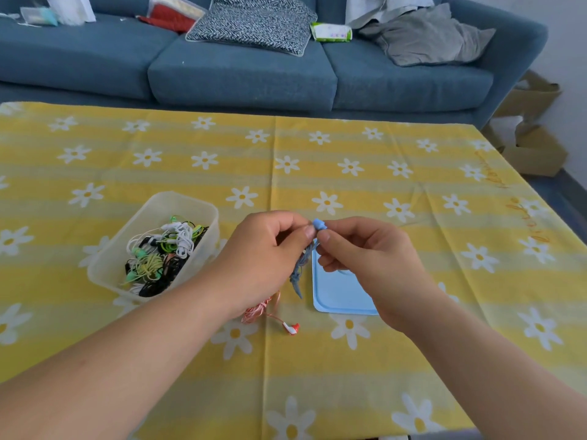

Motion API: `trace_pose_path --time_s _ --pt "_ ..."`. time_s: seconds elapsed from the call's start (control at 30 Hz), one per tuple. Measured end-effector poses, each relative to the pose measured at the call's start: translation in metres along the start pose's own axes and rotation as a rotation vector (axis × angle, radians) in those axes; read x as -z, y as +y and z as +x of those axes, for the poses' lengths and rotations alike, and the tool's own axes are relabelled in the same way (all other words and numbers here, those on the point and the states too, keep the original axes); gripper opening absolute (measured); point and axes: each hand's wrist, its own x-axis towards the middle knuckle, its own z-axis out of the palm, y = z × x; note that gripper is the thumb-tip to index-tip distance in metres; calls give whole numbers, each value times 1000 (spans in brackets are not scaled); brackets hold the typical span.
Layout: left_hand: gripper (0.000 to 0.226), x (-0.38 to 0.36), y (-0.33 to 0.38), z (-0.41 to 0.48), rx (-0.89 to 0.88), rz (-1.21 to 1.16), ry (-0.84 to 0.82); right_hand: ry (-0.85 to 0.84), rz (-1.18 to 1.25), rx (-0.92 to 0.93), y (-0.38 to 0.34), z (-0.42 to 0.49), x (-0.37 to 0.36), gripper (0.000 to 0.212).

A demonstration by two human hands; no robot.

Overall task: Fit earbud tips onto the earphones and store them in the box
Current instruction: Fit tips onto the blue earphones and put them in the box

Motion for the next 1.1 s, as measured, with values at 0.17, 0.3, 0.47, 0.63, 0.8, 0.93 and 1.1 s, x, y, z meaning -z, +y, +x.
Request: trace_pose_path --time_s 0.17,0.3,0.47,0.63,0.8,0.93,1.1 --pt "28 -8 2 2 -83 45 7 -1 -27 -37 2 0 9 7" --pt "23 -14 2 6 -84 31 20 -8 48 -92 4 -1 17 11" --pt "16 -27 1 14 15 -51 3 22 187 -179 10 0 29 24" --pt "8 -44 4 18 78 -142 -21 6 229 -207 13 -1 41 18" --pt "8 -58 7 20 64 -112 -23 45 160 -194 14 -2 47 14" --pt "7 -61 6 21 113 -144 -32 81 16 -151 14 -1 47 12" --pt "8 -52 0 26 187 -169 52 100 -48 -173 14 9 49 6"
